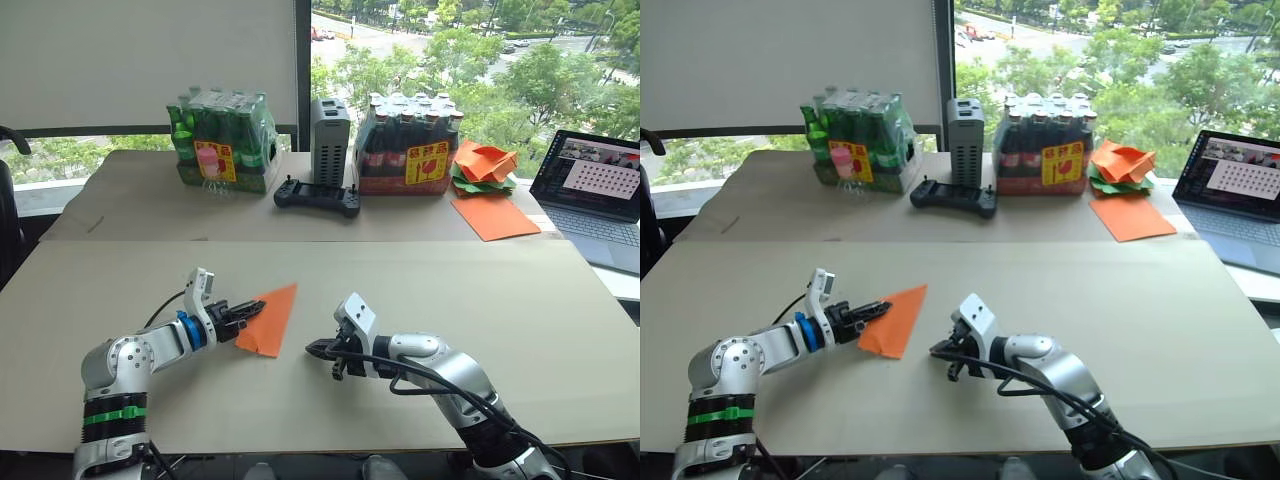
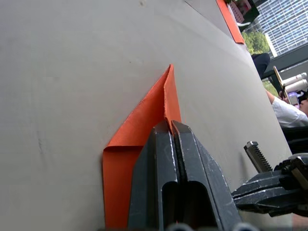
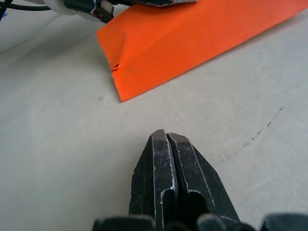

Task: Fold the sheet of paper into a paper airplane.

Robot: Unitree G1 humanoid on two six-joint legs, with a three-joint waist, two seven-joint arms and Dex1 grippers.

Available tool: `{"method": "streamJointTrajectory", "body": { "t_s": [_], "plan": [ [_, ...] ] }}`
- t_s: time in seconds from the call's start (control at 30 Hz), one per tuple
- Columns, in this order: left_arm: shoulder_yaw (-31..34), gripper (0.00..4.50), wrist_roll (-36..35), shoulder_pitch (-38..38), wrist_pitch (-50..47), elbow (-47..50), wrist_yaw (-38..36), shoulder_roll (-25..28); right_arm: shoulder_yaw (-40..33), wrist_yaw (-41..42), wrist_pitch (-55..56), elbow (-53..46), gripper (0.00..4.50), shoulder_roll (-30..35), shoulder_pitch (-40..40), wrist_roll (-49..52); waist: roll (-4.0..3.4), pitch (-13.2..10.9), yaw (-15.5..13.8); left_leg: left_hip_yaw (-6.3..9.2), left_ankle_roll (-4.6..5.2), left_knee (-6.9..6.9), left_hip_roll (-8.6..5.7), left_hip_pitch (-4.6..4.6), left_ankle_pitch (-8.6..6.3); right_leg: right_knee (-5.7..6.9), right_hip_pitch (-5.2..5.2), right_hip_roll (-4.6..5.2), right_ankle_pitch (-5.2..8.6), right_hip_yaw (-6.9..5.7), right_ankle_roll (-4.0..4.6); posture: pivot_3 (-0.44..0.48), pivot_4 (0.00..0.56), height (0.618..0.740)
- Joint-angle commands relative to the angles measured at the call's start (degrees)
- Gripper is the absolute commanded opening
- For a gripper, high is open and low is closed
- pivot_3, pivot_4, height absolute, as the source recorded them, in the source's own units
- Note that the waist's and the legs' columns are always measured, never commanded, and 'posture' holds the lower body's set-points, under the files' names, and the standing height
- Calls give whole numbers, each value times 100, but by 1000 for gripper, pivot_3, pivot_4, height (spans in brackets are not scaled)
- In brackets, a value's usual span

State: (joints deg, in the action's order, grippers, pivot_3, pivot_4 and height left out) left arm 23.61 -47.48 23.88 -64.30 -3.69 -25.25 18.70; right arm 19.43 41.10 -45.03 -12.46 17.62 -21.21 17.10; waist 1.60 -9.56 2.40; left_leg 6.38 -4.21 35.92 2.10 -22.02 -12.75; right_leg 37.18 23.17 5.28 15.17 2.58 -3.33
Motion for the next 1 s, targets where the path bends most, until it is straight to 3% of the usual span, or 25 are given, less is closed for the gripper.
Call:
{"method": "streamJointTrajectory", "body": {
  "t_s": [0.03, 0.27, 0.4, 0.7, 1.0],
  "plan": [
    [547, 13, -496, 221, -49, 366, 959, -559, -43, 20, 143, -118, 0, -52, -42, 78, 1, 1, 1, 0, 0, 4, -4, -2, 0, -2, -1, 3, -3, 1, -5, 0, 150, 740],
    [846, 13, -1087, 335, -100, 900, 2798, -1798, -20, 30, 250, 44, 0, -134, -138, 39, 3, 2, 3, 1, 0, 7, -7, -2, 0, -4, -4, 4, -6, 3, -9, 0, 150, 740],
    [957, 13, -1338, 360, -53, 956, 3503, -2172, -17, 40, 266, 51, 0, -143, -145, 39, 3, 2, 7, 1, 0, 9, -8, -2, 0, -5, -4, 3, -7, 4, -10, 0, 150, 740],
    [1022, 13, -1945, 471, 295, 932, 4942, -2585, 3, 45, 283, 51, 0, -137, -119, 35, 4, 2, -21, 1, -2, 14, -11, -4, 1, -6, -6, 5, -9, 5, -12, 0, 150, 740],
    [833, 13, -2526, 228, 870, 1149, 5853, -2960, 21, 37, 319, 120, 0, -184, -172, 11, 5, 2, -29, 1, -3, 14, -12, -5, 1, -8, -6, 5, -9, 6, -12, 0, 150, 740]
  ]
}}
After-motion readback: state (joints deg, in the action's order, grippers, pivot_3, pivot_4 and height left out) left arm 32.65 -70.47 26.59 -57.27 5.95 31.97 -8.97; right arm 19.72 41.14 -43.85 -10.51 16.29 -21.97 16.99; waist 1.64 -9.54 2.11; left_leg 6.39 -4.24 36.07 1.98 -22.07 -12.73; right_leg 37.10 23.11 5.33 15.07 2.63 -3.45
